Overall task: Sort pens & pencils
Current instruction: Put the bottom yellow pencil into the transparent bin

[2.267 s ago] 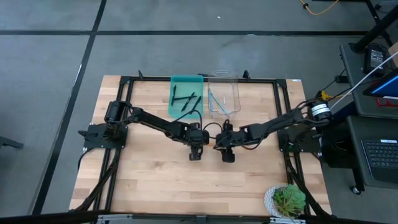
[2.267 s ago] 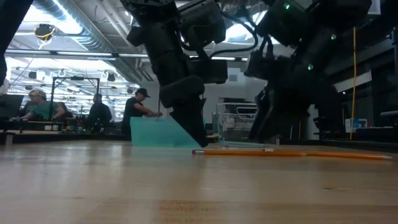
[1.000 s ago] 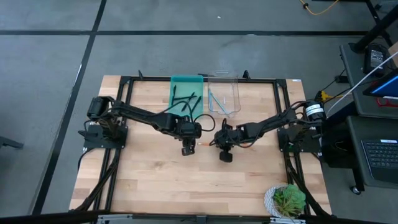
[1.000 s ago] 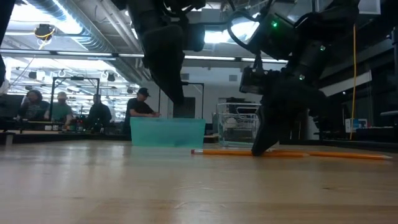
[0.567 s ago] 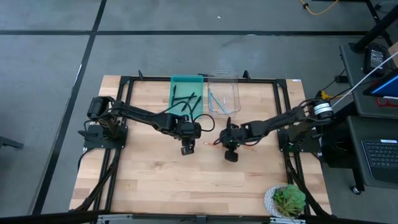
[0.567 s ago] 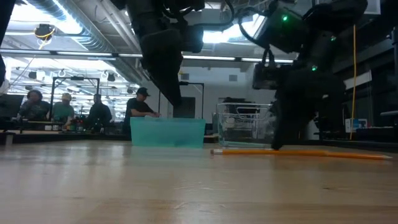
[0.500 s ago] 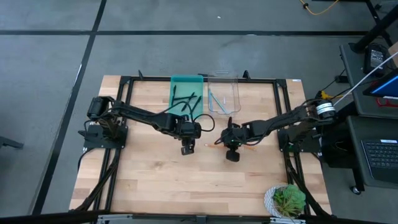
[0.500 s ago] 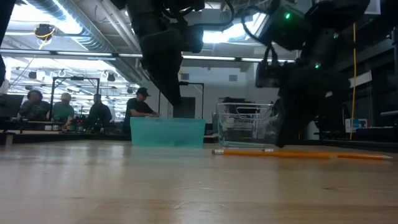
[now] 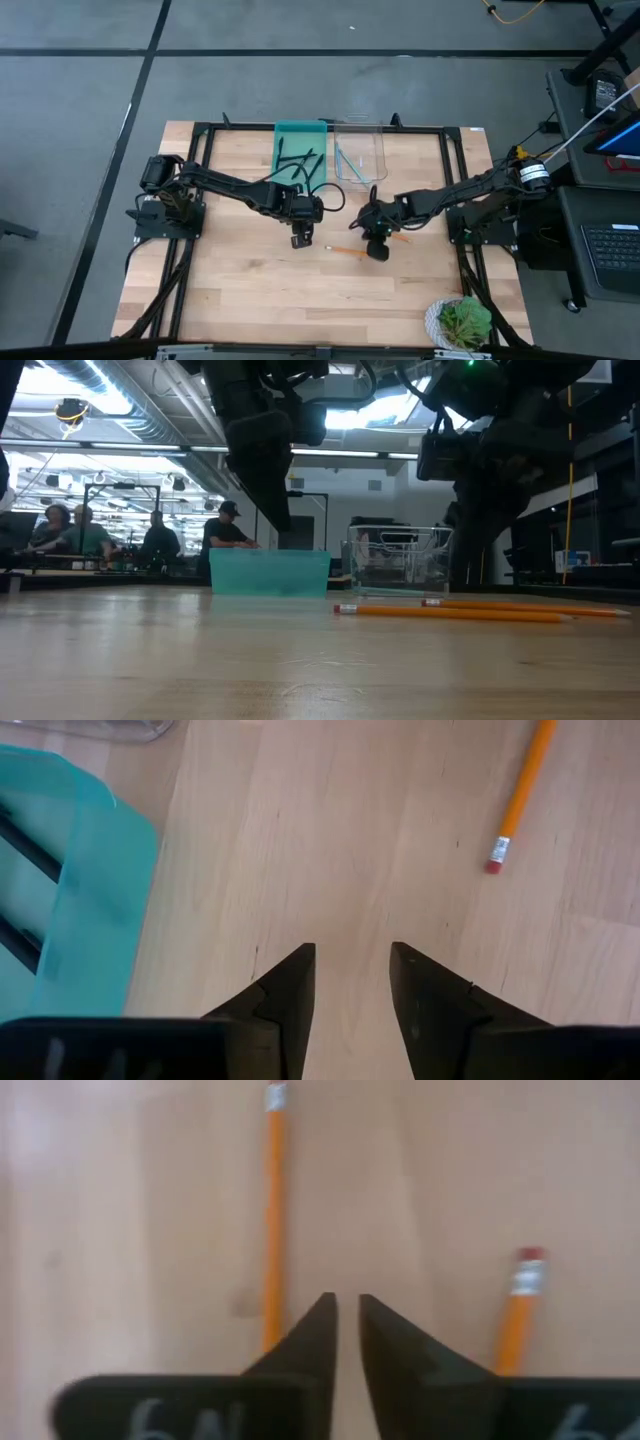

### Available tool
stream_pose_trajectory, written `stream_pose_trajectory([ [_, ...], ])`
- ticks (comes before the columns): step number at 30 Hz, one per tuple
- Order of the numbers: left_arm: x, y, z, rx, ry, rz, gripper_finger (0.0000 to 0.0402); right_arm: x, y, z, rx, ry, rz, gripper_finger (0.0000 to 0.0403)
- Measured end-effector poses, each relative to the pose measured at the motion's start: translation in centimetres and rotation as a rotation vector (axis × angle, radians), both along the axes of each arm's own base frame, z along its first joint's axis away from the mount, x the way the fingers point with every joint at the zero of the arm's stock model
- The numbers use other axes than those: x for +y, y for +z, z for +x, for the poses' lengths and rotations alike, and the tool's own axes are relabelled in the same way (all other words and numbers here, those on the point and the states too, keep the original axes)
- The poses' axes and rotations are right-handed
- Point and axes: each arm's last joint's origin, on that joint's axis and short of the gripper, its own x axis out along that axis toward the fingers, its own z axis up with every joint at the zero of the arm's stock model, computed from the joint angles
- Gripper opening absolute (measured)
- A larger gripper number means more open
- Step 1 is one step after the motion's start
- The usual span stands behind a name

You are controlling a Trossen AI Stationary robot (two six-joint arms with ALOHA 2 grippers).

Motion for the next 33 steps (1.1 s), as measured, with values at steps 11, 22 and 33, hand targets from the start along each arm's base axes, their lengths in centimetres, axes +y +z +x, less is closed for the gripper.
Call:
stream_pose_trajectory([
  [11, 0.2, 0.0, 0.0, -0.006, 0.015, 0.027, 0.0124, 4.0, -0.8, -0.4, 0.005, 0.148, -0.064, 0.0201],
  [22, 0.2, 0.1, 0.2, -0.027, 0.016, 0.026, 0.0124, 5.5, -1.9, -1.6, 0.134, 0.118, -0.063, 0.0194],
  [33, 0.2, 0.1, 0.4, -0.042, 0.016, 0.025, 0.0124, 6.5, -3.5, -2.3, 0.224, 0.099, -0.139, 0.019],
])
